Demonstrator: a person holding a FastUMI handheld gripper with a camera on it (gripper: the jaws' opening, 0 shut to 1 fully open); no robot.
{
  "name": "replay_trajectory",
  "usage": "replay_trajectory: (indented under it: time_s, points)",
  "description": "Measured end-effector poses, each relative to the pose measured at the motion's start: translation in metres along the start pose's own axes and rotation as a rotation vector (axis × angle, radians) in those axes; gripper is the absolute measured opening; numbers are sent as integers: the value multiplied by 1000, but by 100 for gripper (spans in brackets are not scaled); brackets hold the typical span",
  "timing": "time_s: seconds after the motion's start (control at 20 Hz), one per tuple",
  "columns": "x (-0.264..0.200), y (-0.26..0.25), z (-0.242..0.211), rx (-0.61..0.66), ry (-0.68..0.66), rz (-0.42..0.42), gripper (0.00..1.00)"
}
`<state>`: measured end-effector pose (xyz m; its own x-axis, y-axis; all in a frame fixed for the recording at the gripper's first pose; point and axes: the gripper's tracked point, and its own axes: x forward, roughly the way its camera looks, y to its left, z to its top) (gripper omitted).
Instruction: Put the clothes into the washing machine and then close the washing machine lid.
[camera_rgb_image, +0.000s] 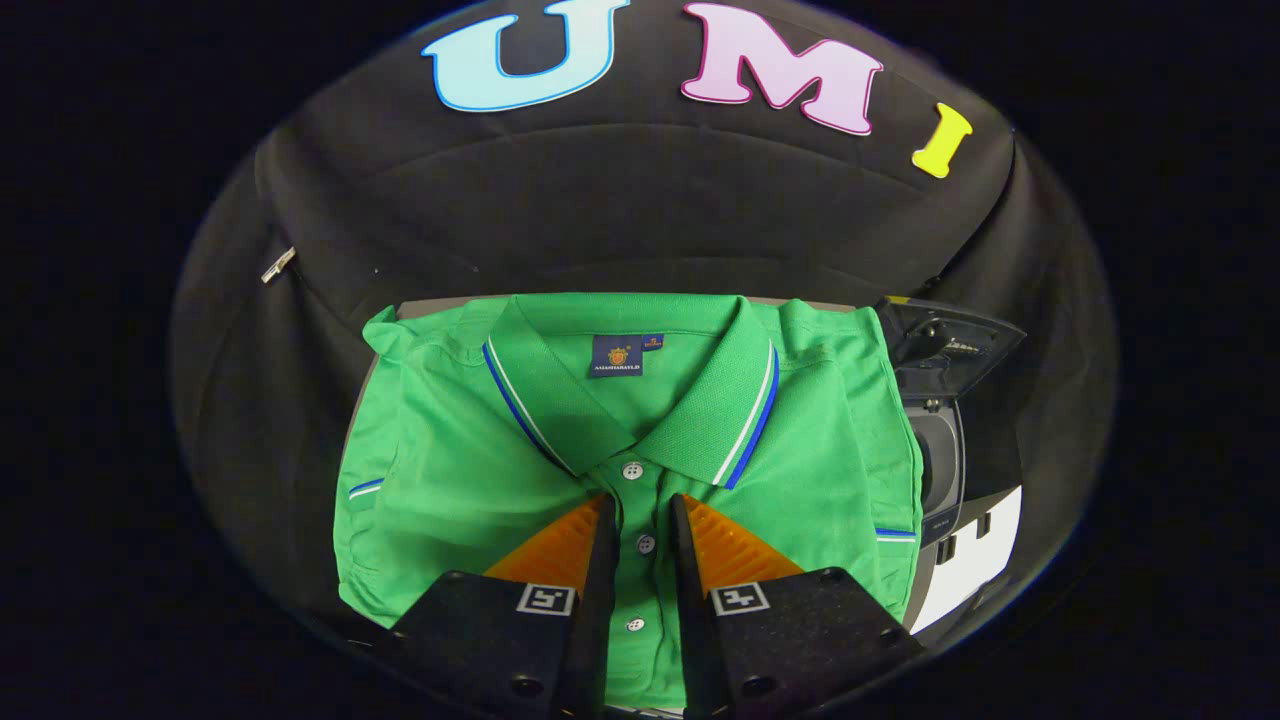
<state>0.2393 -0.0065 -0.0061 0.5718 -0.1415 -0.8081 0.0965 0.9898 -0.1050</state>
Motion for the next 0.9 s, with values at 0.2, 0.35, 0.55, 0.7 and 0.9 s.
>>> replay_trajectory:
  time_s: [0.2, 0.35, 0.55, 0.7, 0.9]
  points:
    - [-2, 0, 5, -63, -61, -8, 7]
    - [-6, 2, 7, -96, -125, -30, 6]
    - [-12, 4, 5, -120, -230, -33, 7]
    - [-16, 6, 9, -136, -298, -59, 6]
    - [-24, 7, 14, -149, -358, -83, 6]
